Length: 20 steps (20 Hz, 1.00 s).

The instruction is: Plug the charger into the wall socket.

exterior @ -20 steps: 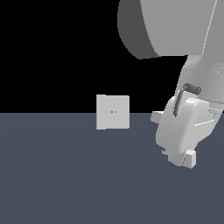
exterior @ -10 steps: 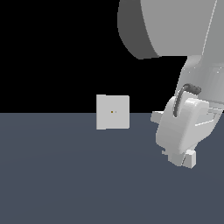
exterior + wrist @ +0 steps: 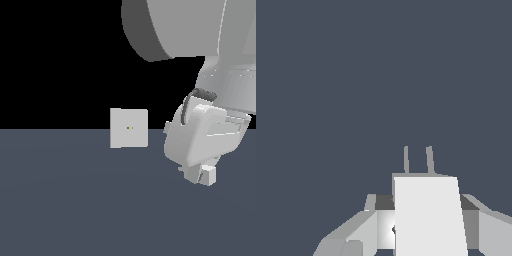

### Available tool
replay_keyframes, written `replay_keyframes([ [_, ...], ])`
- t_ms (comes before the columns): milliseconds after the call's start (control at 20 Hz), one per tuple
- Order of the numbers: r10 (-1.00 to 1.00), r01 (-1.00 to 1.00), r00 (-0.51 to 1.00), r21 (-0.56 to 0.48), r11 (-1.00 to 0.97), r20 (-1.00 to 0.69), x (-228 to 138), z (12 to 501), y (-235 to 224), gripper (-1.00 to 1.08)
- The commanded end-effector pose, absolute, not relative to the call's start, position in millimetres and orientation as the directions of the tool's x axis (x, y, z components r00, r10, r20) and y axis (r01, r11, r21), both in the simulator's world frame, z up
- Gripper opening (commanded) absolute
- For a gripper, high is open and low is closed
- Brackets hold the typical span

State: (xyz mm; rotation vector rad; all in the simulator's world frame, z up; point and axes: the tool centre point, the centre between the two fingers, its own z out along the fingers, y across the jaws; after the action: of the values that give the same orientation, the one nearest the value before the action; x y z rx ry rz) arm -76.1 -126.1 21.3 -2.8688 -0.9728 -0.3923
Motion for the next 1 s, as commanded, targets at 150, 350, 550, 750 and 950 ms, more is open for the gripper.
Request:
replay_keyframes([
  [150, 0.534, 0.555, 0.801, 0.000, -0.832, 0.270, -72.8, 34.5, -107.6, -1.00],
  [350, 0.483, 0.502, 0.832, 0.000, -0.865, 0.272, -68.4, 46.8, -90.7, -1.00],
  [550, 0.428, 0.445, 0.861, -0.001, -0.895, 0.273, -62.6, 59.5, -73.5, -1.00],
  [750, 0.377, 0.392, 0.885, -0.001, -0.920, 0.273, -56.1, 71.0, -58.4, -1.00],
  [950, 0.330, 0.343, 0.904, -0.001, -0.939, 0.273, -49.4, 81.4, -45.2, -1.00],
])
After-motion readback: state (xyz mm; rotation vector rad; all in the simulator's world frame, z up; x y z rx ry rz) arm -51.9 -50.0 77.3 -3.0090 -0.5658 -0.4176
